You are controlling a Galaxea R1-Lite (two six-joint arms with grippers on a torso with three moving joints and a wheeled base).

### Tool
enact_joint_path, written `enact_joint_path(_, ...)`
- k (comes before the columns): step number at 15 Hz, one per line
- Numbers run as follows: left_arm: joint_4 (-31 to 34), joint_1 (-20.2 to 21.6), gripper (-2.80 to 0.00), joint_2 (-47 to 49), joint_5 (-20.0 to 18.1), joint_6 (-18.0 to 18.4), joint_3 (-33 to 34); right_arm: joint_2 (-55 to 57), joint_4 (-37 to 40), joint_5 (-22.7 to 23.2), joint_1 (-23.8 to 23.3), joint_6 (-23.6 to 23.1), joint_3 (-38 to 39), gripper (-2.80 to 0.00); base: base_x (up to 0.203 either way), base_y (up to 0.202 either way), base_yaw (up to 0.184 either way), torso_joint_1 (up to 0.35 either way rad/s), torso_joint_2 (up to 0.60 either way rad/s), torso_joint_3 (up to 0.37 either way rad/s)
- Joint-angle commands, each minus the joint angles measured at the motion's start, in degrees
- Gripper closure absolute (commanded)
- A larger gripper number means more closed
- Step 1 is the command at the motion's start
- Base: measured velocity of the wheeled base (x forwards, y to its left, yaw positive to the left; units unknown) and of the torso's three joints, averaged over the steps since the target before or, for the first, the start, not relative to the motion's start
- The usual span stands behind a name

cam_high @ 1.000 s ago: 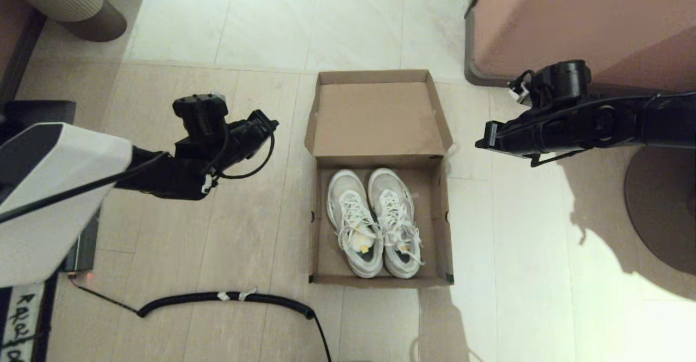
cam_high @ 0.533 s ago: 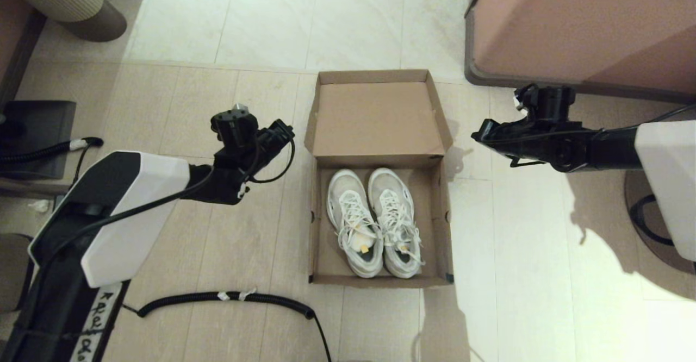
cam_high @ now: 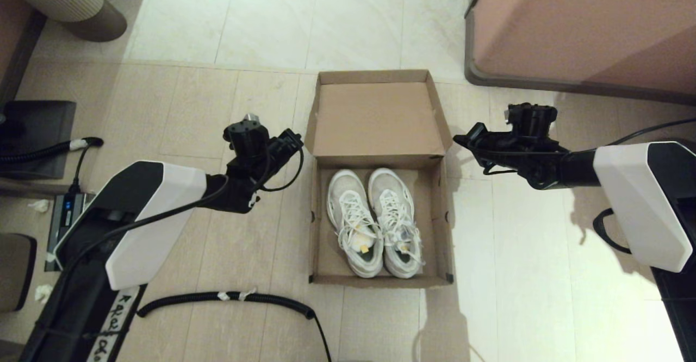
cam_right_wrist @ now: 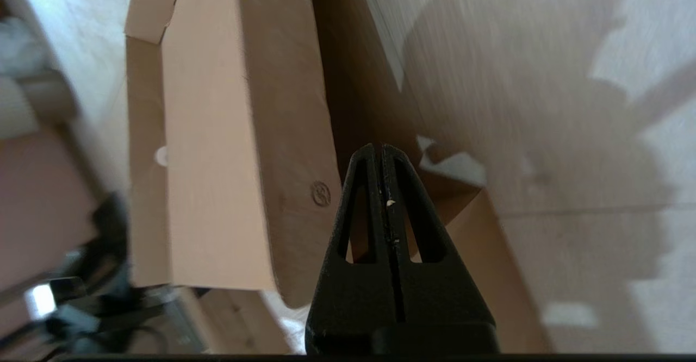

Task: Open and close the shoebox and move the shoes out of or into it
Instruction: Close the shoe box

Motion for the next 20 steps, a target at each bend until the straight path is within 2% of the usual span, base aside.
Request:
enact_joint_path(1,-0.23,-0.3,0.0,0.08,-0.02,-0.23,0.03,1.69,-0.33,0.8,0.11,0.67,-0.02,0.0,0.0,0.0,0.0,0.0,0.0,0.0)
enact_joint_path(6,-0.32,-0.84,0.0,0.52,-0.11,-0.32,0.03,3.79,-0.42,1.52,2.6,1.17,-0.2,0.0,0.0,0.0,0.0,0.0,0.0,0.0)
enact_joint_path(11,-0.32,-1.14,0.0,0.7,-0.28,-0.32,-0.05,3.82,-4.67,6.64,2.91,10.42,-0.05,0.0,0.0,0.0,0.0,0.0,0.0,0.0)
enact_joint_path(14,-0.48,-1.28,0.0,0.69,-0.12,-0.4,0.03,3.04,-4.07,10.02,2.96,13.35,0.02,0.0,0.0,0.0,0.0,0.0,0.0,0.0)
enact_joint_path(17,-0.36,-1.37,0.0,0.38,0.47,-0.43,1.14,1.73,2.4,10.61,2.91,13.07,0.46,0.0,0.0,0.0,0.0,0.0,0.0,0.0)
enact_joint_path(20,-0.39,-1.53,0.0,-0.78,0.75,-0.32,5.81,-0.58,5.72,10.47,2.87,8.93,4.76,0.0,0.0,0.0,0.0,0.0,0.0,0.0)
